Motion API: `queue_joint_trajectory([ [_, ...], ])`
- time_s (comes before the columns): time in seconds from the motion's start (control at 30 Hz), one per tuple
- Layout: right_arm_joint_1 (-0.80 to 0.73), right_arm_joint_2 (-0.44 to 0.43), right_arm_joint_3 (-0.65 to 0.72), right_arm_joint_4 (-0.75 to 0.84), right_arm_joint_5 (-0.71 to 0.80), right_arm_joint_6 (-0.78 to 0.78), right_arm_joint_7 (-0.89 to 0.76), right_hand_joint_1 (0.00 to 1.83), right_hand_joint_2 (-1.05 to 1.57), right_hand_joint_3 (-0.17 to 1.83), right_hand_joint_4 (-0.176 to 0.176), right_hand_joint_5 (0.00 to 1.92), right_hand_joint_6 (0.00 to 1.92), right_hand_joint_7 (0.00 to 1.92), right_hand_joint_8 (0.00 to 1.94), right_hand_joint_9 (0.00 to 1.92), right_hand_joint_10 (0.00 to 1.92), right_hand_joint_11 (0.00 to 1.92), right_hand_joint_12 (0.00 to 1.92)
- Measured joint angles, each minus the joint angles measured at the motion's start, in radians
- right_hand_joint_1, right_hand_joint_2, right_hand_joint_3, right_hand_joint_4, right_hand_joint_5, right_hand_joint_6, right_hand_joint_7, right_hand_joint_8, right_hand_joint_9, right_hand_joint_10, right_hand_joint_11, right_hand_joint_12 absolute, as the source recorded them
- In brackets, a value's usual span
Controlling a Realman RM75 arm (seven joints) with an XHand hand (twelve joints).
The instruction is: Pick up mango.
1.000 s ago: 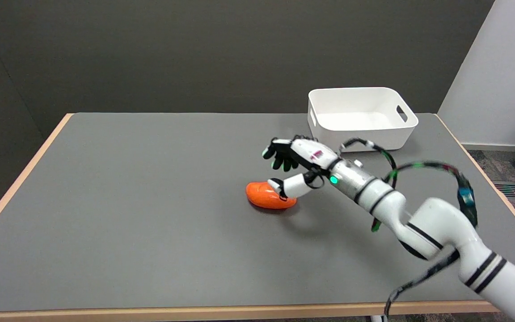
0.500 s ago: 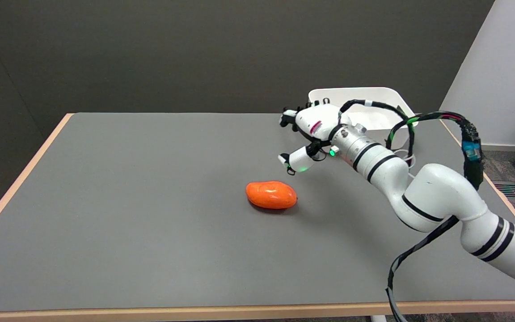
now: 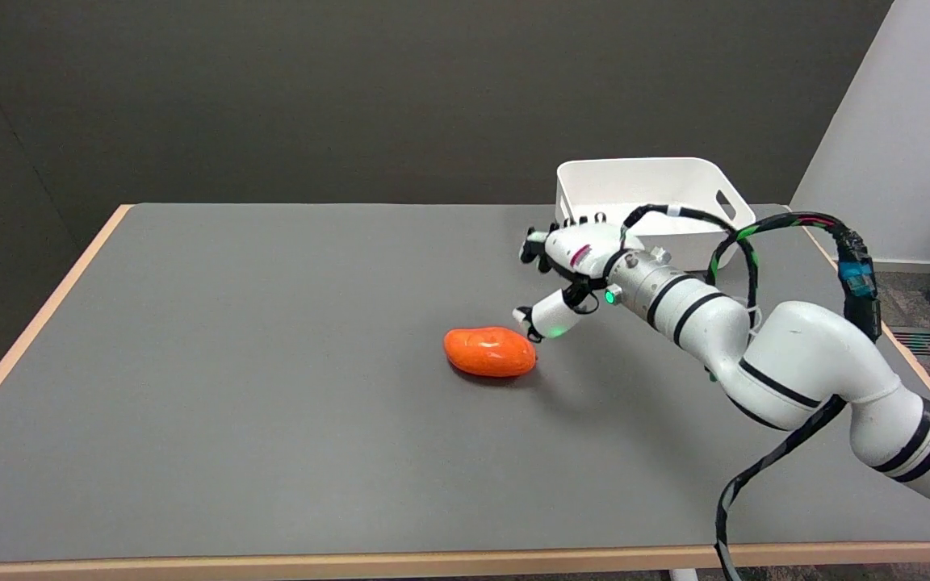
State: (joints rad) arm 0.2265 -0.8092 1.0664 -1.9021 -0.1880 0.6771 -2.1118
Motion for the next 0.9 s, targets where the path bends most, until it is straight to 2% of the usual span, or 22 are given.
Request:
queue_joint_trajectory([
  [0.27, -0.006, 0.017, 0.019, -0.021, 0.224, -0.017, -0.047, 0.63, 0.64, 0.84, -0.11, 0.29, 0.56, 0.5, 0.65, 0.47, 1.17, 0.28, 1.52],
  [0.5, 0.004, 0.035, 0.009, -0.036, 0.36, -0.06, -0.076, 0.63, 0.63, 0.86, -0.116, 0.29, 0.58, 0.51, 0.67, 0.47, 1.2, 0.3, 1.55],
  [0.77, 0.033, 0.04, -0.027, -0.041, 0.43, -0.086, -0.094, 0.64, 0.61, 0.88, -0.118, 0.28, 0.59, 0.51, 0.68, 0.48, 1.18, 0.31, 1.57],
  [0.9, 0.058, 0.03, -0.053, -0.041, 0.431, -0.082, -0.1, 0.62, 0.61, 0.89, -0.103, 0.28, 0.58, 0.51, 0.66, 0.48, 1.17, 0.3, 1.55],
])
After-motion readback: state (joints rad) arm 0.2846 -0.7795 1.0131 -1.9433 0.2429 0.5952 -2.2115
